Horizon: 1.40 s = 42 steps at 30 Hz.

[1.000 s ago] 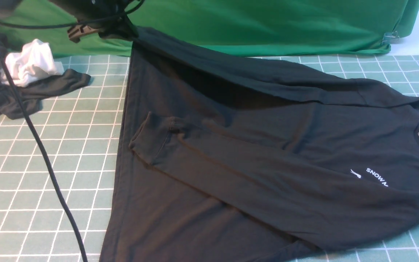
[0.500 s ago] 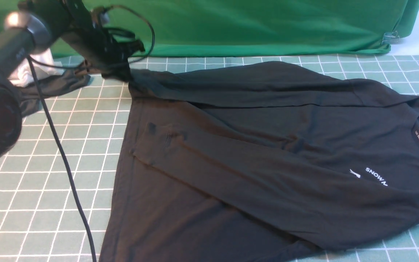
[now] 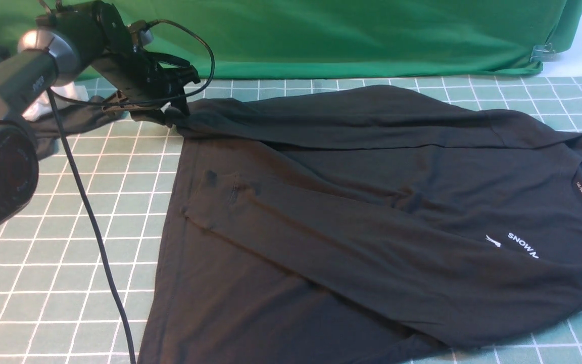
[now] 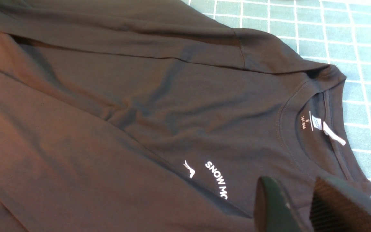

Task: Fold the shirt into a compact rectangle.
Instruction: 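Grab the top left corner of the dark shirt with the left gripper, then fold the left side of the dark shirt inward over its body with the left gripper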

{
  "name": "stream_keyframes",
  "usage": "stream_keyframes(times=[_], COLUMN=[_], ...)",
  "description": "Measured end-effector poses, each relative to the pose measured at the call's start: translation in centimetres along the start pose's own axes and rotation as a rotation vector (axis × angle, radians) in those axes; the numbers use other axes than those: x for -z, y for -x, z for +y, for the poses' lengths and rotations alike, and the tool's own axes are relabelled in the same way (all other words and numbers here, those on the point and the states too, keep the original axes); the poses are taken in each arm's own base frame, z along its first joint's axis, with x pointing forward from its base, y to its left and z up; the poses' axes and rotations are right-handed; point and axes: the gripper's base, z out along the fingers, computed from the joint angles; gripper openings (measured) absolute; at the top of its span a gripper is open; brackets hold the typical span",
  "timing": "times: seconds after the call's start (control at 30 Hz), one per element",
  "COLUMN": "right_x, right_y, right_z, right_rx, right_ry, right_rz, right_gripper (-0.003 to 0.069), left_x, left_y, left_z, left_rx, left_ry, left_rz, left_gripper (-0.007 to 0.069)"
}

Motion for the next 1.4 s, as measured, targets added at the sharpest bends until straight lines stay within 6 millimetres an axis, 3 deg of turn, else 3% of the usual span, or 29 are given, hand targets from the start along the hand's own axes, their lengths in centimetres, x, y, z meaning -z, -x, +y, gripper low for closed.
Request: stream_keyframes(times=[0.07, 0.23, 0.33, 0.47, 0.63, 0.8, 1.03, 1.1, 1.13, 1.17, 1.23, 1.4], right_x=[0.0, 0.0, 0.0, 0.0, 0.0, 0.0, 0.0, 0.0, 0.0, 0.0, 0.0, 0.0], right_y=[0.0, 0.0, 0.0, 0.0, 0.0, 0.0, 0.0, 0.0, 0.0, 0.0, 0.0, 0.0], right_z=[0.0, 0.0, 0.0, 0.0, 0.0, 0.0, 0.0, 0.0, 0.0, 0.0, 0.0, 0.0], right_rx=[0.001, 0.001, 0.004, 0.005, 0.007, 0.007, 0.007, 0.007, 0.007, 0.007, 0.007, 0.007], right_ry=[0.0, 0.0, 0.0, 0.0, 0.0, 0.0, 0.0, 0.0, 0.0, 0.0, 0.0, 0.0], right_rz=[0.0, 0.0, 0.0, 0.0, 0.0, 0.0, 0.0, 0.0, 0.0, 0.0, 0.0, 0.0], right_gripper=[0.0183, 0.0183, 0.0183, 0.0183, 0.0185, 0.0185, 0.0186, 0.0186, 0.0186, 0.0186, 0.0188, 0.0192], left_x=[0.0, 0.0, 0.1, 1.5, 5.7, 7.9, 16.3, 18.4, 18.6, 20.1, 21.2, 21.3], left_y=[0.0, 0.0, 0.0, 0.4, 1.6, 1.5, 0.2, -0.7, -0.8, -2.2, -4.4, -10.8], left_z=[0.0, -0.1, -0.5, -1.2, -1.7, -2.6, -5.4, -5.8, -5.9, -6.2, -6.4, -5.7], left_rx=[0.0, -0.013, -0.025, -0.053, -0.078, -0.073, -0.096, -0.096, -0.098, -0.104, -0.113, -0.161], left_ry=[0.0, -0.014, -0.051, -0.103, -0.139, -0.198, -0.329, -0.33, -0.329, -0.322, -0.297, -0.19], left_rz=[-0.001, 0.002, 0.005, -0.018, -0.068, -0.036, 0.055, 0.056, 0.057, 0.072, 0.11, 0.253], left_gripper=[0.0305, 0.0078, 0.0026, 0.0017, 0.0017, 0.0017, 0.0017, 0.0017, 0.0017, 0.0017, 0.0017, 0.0017])
